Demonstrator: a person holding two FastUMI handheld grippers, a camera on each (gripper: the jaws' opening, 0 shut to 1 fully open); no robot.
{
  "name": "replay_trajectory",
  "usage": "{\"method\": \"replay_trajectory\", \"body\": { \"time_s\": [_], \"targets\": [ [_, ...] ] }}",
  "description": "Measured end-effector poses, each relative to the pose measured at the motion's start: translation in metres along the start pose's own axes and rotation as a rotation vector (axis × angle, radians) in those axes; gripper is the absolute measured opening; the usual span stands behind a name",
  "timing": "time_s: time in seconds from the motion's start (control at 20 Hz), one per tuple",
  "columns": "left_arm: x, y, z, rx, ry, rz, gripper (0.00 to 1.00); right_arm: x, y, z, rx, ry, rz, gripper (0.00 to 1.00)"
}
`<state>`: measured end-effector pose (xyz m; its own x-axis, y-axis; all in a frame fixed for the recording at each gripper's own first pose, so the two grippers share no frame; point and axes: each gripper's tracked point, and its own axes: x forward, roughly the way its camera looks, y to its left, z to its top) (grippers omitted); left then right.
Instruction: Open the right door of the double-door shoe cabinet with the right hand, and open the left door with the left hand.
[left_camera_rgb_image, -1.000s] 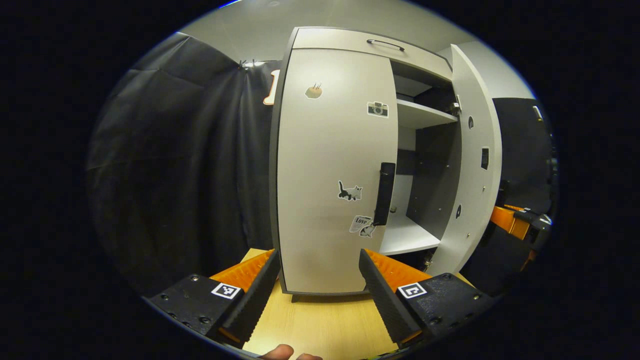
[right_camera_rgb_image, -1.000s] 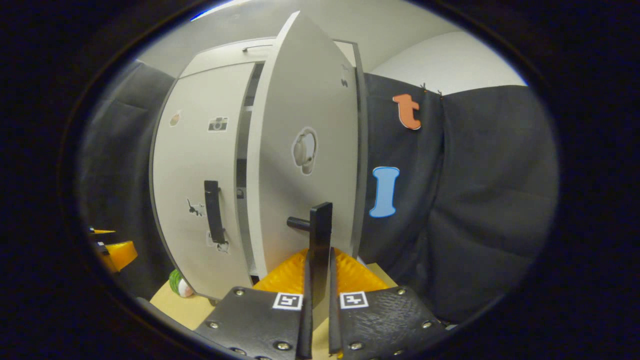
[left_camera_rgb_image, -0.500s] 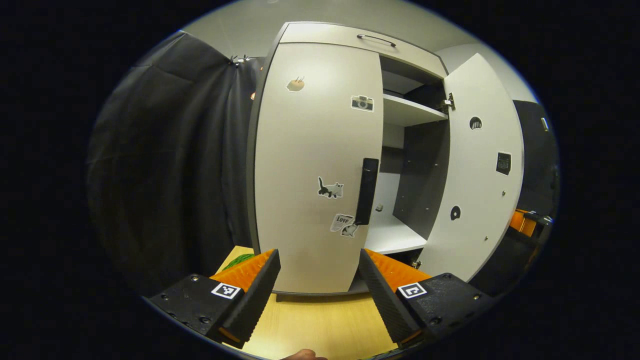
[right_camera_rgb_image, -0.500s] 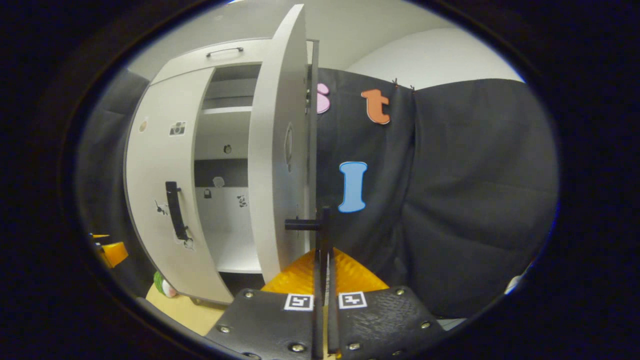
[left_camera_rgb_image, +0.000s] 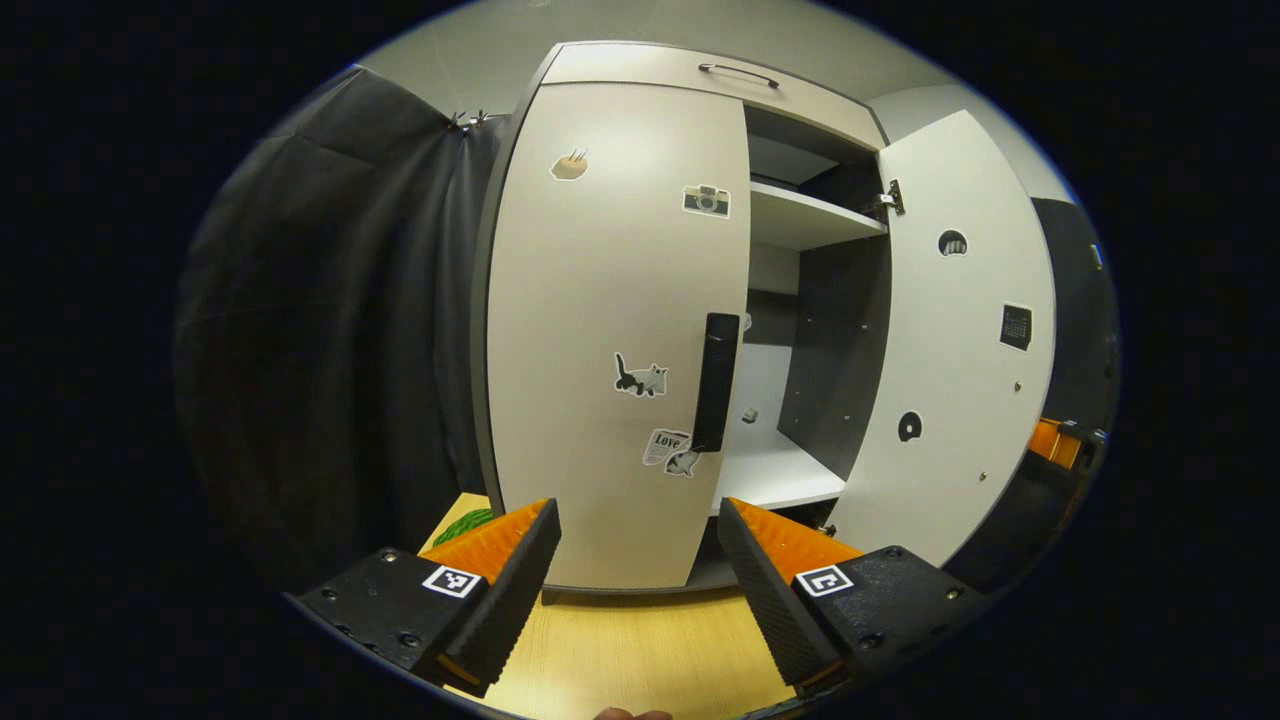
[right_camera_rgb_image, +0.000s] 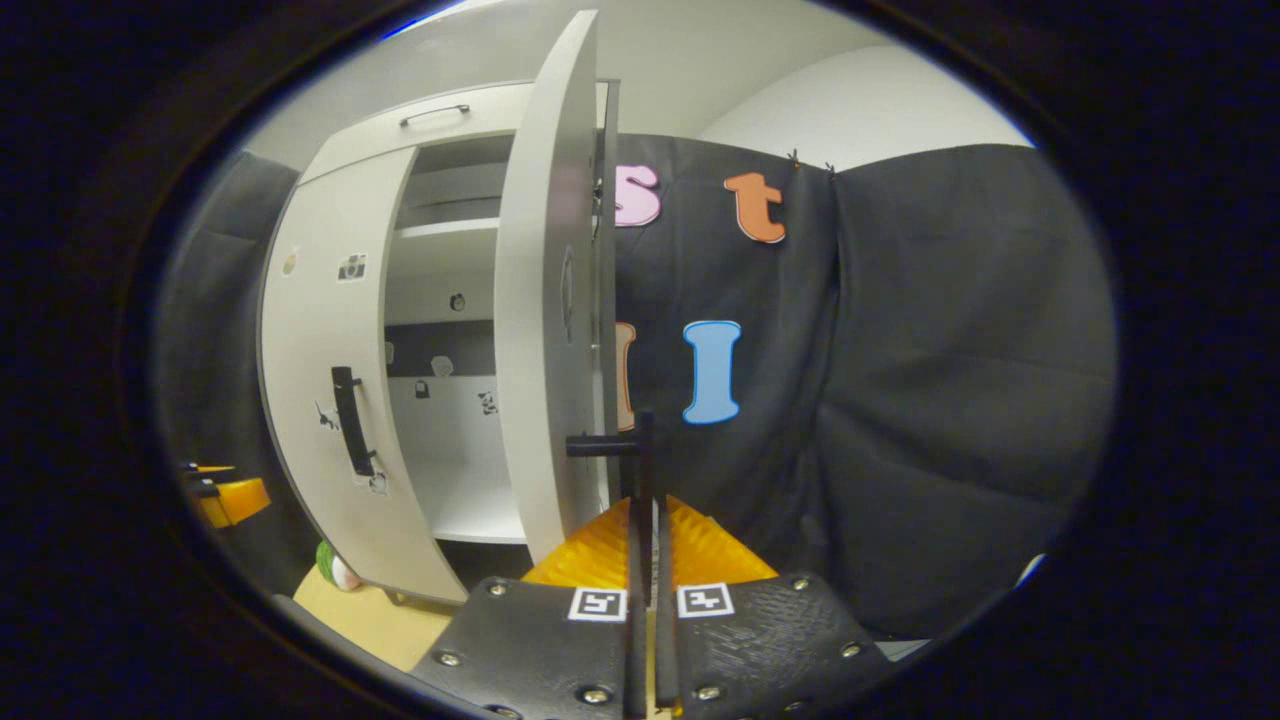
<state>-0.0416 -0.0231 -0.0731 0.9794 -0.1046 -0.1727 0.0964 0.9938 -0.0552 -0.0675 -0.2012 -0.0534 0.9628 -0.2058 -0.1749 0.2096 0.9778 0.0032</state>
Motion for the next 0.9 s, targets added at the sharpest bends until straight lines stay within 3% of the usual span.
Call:
{"method": "replay_trajectory", "body": {
  "time_s": [0.2, 0.35, 0.6, 0.85, 0.9],
  "targets": [
    [0.014, -0.002, 0.004, 0.001, -0.004, 0.004, 0.99, -0.004, -0.028, -0.004, 0.021, -0.003, -0.067, 0.05],
    [0.030, -0.010, 0.007, 0.012, -0.003, -0.008, 0.98, -0.013, -0.018, -0.006, 0.049, -0.003, -0.005, 0.07],
    [0.060, -0.028, 0.014, 0.045, -0.009, -0.028, 0.99, -0.026, -0.023, -0.019, -0.028, 0.019, -0.014, 0.13],
    [0.091, -0.040, 0.025, 0.054, -0.029, -0.026, 0.99, -0.039, -0.051, -0.027, -0.022, 0.027, -0.086, 0.27],
    [0.097, -0.042, 0.027, 0.059, -0.034, -0.022, 0.99, -0.041, -0.058, -0.029, -0.006, 0.031, -0.103, 0.23]
  ]
}}
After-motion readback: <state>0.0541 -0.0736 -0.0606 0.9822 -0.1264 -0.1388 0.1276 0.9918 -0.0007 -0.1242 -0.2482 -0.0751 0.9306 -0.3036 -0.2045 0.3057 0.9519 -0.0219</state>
